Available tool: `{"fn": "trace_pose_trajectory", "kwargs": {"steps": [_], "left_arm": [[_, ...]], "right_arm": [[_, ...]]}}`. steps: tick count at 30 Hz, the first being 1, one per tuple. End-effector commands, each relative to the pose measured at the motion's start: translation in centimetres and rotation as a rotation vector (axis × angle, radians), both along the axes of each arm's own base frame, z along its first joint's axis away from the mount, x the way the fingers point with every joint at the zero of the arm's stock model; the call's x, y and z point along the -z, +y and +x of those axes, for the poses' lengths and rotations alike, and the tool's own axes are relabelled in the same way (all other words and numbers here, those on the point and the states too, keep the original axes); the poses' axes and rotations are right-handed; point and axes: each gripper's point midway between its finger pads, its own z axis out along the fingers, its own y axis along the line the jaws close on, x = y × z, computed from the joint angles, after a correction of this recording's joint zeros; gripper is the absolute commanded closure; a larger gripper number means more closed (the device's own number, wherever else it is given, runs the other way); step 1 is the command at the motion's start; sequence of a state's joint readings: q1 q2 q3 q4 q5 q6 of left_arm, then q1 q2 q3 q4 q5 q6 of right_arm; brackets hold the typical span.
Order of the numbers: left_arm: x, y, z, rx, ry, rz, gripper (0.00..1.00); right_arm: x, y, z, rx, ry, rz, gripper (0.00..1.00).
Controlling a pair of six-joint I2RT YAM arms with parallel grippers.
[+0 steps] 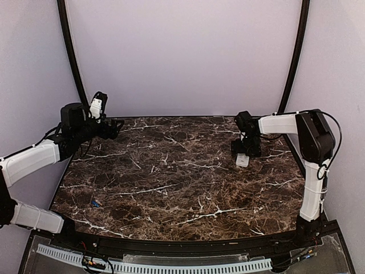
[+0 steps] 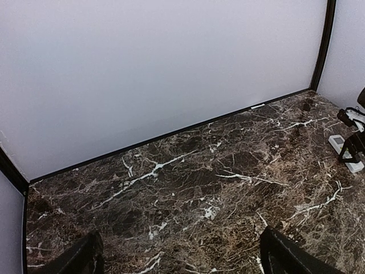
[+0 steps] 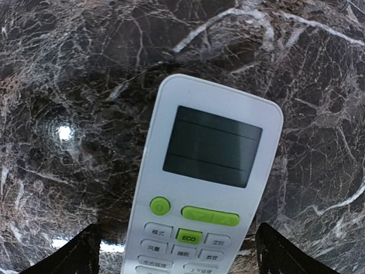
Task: Load the batteries into the remote control
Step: Pick up the remote control without batteries from the center of the board, then pass from the right arm to the left
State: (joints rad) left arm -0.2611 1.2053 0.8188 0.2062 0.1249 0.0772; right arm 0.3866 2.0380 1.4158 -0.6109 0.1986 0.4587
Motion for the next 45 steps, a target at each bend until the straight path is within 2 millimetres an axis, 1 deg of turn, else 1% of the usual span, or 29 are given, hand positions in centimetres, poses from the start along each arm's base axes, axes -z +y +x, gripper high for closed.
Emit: {"fn": "trace_pose_trajectory", "kwargs": {"steps": [1,3,4,6,8,11,14,17,19,21,22,23,24,25,26,27,28,29,31,32,35,36,37,38,39,41,45], "left_arm": [[-1.5,-1.2,-1.2,0.083,-0.047,-0.007,0.05],[-1.6,-1.3,-1.3,0.092,-0.049,-0.011,0.05],[-1.6,-1.4,-1.4,0.095,-0.052,-0.013,0.05],[-1.7,-1.4,-1.6,0.104,-0.06,-0.013,0.06],[-1.7,-1.7,-1.9,0.12,-0.072,-0.012,0.06],[-2.2,-2.2,-2.7,0.168,-0.11,-0.014,0.06],[-2.4,-2.9,-3.6,0.226,-0.157,-0.007,0.07],[-2.8,-3.8,-4.9,0.291,-0.2,0.008,0.08],[-2.3,-4.6,-5.8,0.337,-0.216,0.047,0.08],[-1.7,-5.8,-6.7,0.395,-0.238,0.125,0.09],[-1.4,-6.9,-7.5,0.447,-0.268,0.192,0.09],[-0.7,-7.5,-8.2,0.493,-0.291,0.267,0.09],[-0.3,-8.9,-9.3,0.56,-0.305,0.295,0.09],[0.6,-9.6,-10.2,0.622,-0.324,0.369,0.09],[1.0,-11.1,-11.9,0.715,-0.348,0.393,0.09],[2.1,-11.7,-13.1,0.796,-0.366,0.466,0.09],[2.6,-12.9,-15.0,0.893,-0.391,0.482,0.09],[3.7,-13.6,-16.5,0.978,-0.407,0.541,0.09],[4.7,-14.3,-18.0,1.054,-0.427,0.595,0.09],[5.1,-14.4,-18.0,1.058,-0.425,0.617,0.09],[6.2,-15.2,-19.3,1.116,-0.457,0.687,0.09],[6.9,-15.2,-19.3,1.121,-0.453,0.71,0.09],[7.2,-15.6,-19.7,1.141,-0.464,0.729,0.09],[7.8,-15.6,-19.5,1.137,-0.458,0.75,0.09],[8.0,-15.8,-19.7,1.143,-0.465,0.761,0.09],[8.5,-16.0,-19.3,1.124,-0.467,0.778,0.1],[9.1,-15.9,-19.0,1.112,-0.455,0.797,0.13]], "right_arm": [[1.6,0.1,-1.0,-0.009,0.052,-0.039,0.13],[1.9,0.3,-1.3,-0.014,0.063,-0.029,0.27],[1.9,0.4,-1.3,-0.017,0.061,-0.019,0.35],[1.4,0.6,-1.5,-0.03,0.054,-0.002,0.48],[0.8,1.4,-1.7,-0.067,0.047,0.038,0.57],[-0.4,3.9,-2.2,-0.186,0.039,0.163,0.65],[-1.4,7.1,-3.7,-0.311,0.076,0.322,0.77],[-2.5,9.3,-5.5,-0.409,0.093,0.404,0.79],[-3.9,11.4,-7.1,-0.484,0.098,0.475,0.8],[-5.4,13.7,-8.8,-0.564,0.111,0.557,0.83],[-6.1,14.9,-9.8,-0.604,0.118,0.587,0.84],[-6.7,16.1,-10.7,-0.644,0.126,0.612,0.85],[-7.3,17.3,-11.6,-0.685,0.13,0.628,0.86],[-7.8,18.4,-12.5,-0.723,0.136,0.639,0.86],[-8.2,19.5,-13.3,-0.756,0.142,0.649,0.86],[-8.7,20.7,-14.2,-0.791,0.146,0.66,0.86],[-9.3,21.9,-14.8,-0.822,0.144,0.672,0.86],[-9.6,23.1,-15.6,-0.847,0.15,0.684,0.86],[-10.1,25.4,-17.2,-0.901,0.164,0.705,0.86],[-10.4,26.5,-18.0,-0.926,0.169,0.714,0.86],[-11.0,29.3,-20.0,-0.992,0.175,0.73,0.87],[-11.3,30.1,-20.7,-1.017,0.175,0.735,0.87],[-11.4,30.8,-21.2,-1.032,0.176,0.737,0.87],[-11.6,31.4,-21.6,-1.05,0.174,0.74,0.87],[-11.6,32.0,-21.9,-1.065,0.174,0.74,0.87],[-11.7,32.8,-22.6,-1.093,0.183,0.745,0.87],[-12.4,33.8,-23.8,-1.125,0.192,0.789,0.87]]}}
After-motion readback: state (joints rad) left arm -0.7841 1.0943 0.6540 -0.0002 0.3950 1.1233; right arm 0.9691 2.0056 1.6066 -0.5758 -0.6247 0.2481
